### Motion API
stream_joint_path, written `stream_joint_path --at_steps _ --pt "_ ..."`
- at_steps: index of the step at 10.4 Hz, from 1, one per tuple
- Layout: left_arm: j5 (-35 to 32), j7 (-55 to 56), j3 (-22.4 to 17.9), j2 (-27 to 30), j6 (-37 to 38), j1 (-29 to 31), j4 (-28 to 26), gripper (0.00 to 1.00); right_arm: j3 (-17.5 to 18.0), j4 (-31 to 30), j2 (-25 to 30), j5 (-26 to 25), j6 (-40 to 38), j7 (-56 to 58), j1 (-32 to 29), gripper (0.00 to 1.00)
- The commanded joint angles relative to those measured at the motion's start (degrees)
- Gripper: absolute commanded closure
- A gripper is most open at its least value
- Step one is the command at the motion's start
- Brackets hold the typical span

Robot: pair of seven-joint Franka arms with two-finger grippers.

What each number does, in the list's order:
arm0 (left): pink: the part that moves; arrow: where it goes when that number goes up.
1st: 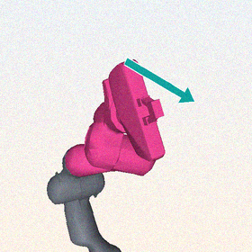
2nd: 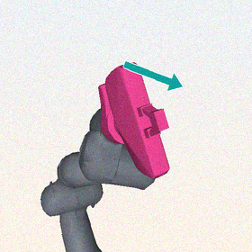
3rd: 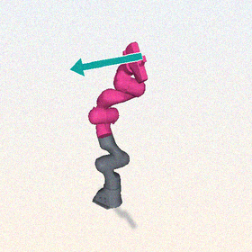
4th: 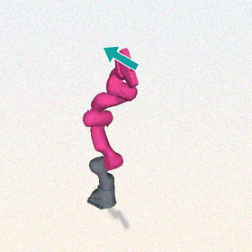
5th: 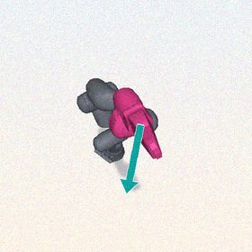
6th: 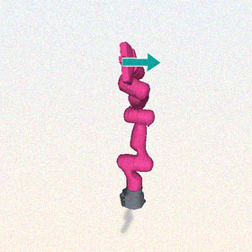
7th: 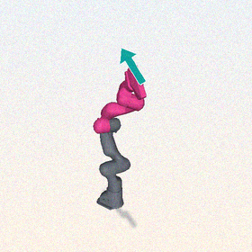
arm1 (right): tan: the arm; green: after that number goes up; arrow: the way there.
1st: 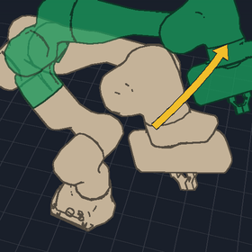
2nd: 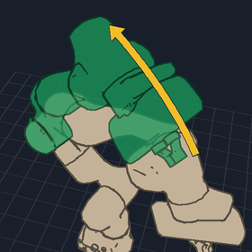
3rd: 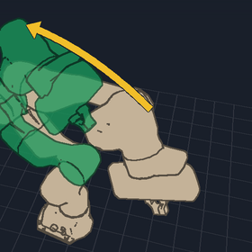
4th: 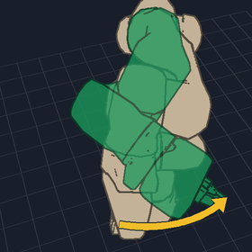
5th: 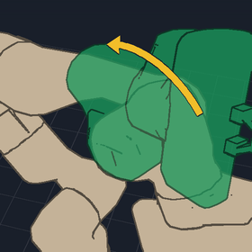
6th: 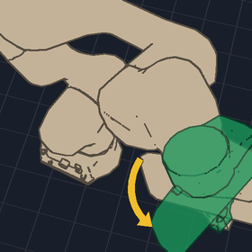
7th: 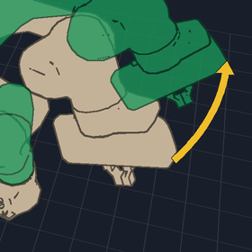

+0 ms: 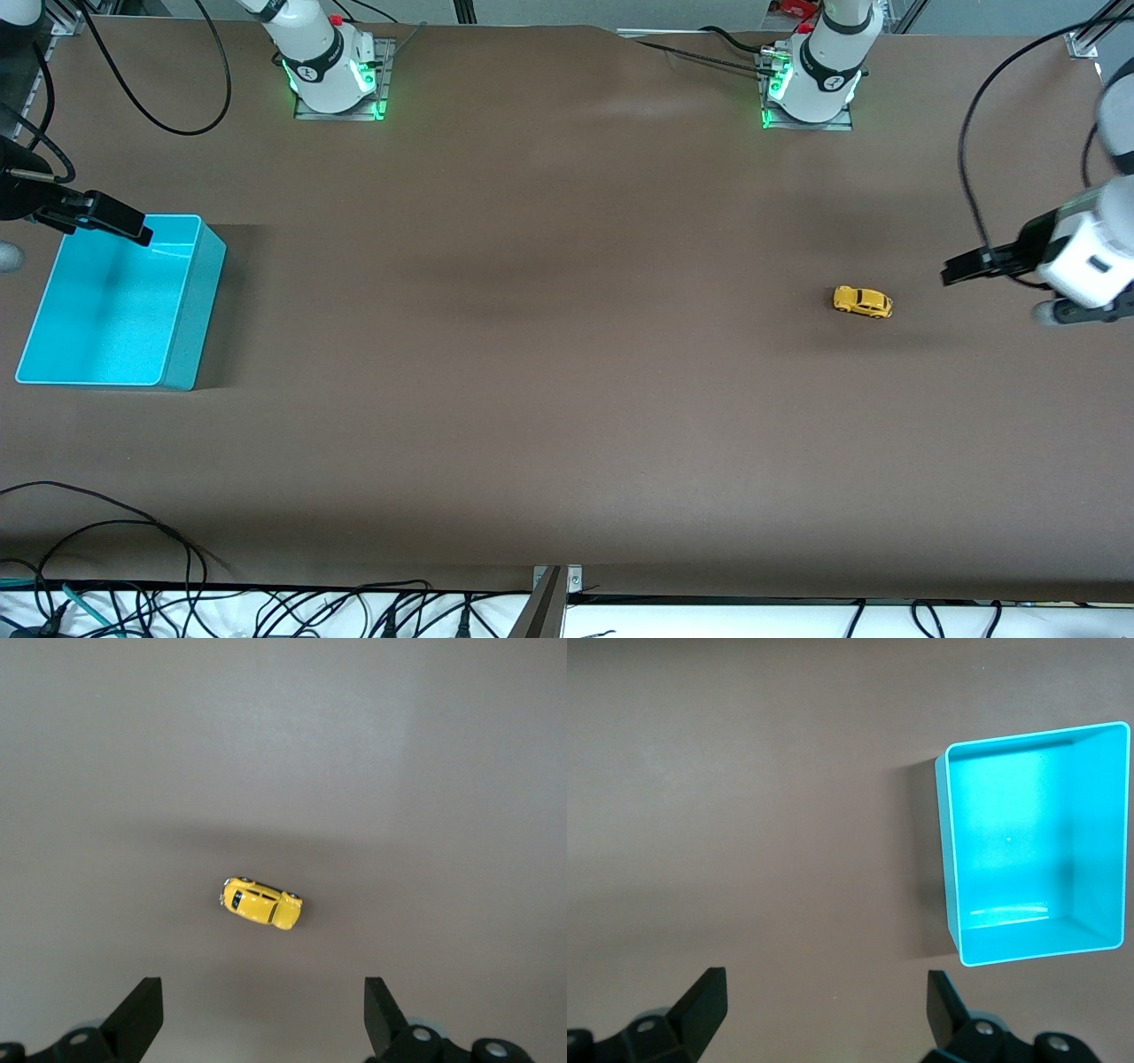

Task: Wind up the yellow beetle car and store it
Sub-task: 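Move the left gripper down over the yellow toy car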

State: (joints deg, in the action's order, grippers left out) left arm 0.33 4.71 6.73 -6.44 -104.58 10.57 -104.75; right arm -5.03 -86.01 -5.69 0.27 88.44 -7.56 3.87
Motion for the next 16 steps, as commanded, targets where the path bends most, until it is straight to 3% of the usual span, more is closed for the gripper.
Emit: stream_joint_path --at_steps 1,5,10,13,16 --pt "-0.9 -2.1 -0.1 8.0 -10.3 0.0 -15.3 0.0 0.0 0.9 0.3 -0.7 -0.8 -0.5 0.0 0.0" --pt "-0.4 -18.3 -0.1 9.2 -20.4 0.7 -26.1 0.0 0.0 0.9 0.3 -0.7 -0.8 -0.6 -0.1 0.0" --pt "-0.7 -50.2 -0.1 9.0 -21.5 2.1 -30.7 0.0 -0.1 1.0 0.3 -0.6 -0.8 -0.3 -0.1 0.0" --pt "-0.7 -73.7 -0.1 7.8 -28.8 3.8 -35.1 0.0 -0.1 0.9 0.3 -0.7 -0.8 -0.4 -0.1 0.0" --pt "-0.9 -85.5 -0.1 5.7 -31.7 4.5 -36.0 0.01 0.0 0.9 0.3 -0.7 -0.8 -0.4 -0.1 0.0"
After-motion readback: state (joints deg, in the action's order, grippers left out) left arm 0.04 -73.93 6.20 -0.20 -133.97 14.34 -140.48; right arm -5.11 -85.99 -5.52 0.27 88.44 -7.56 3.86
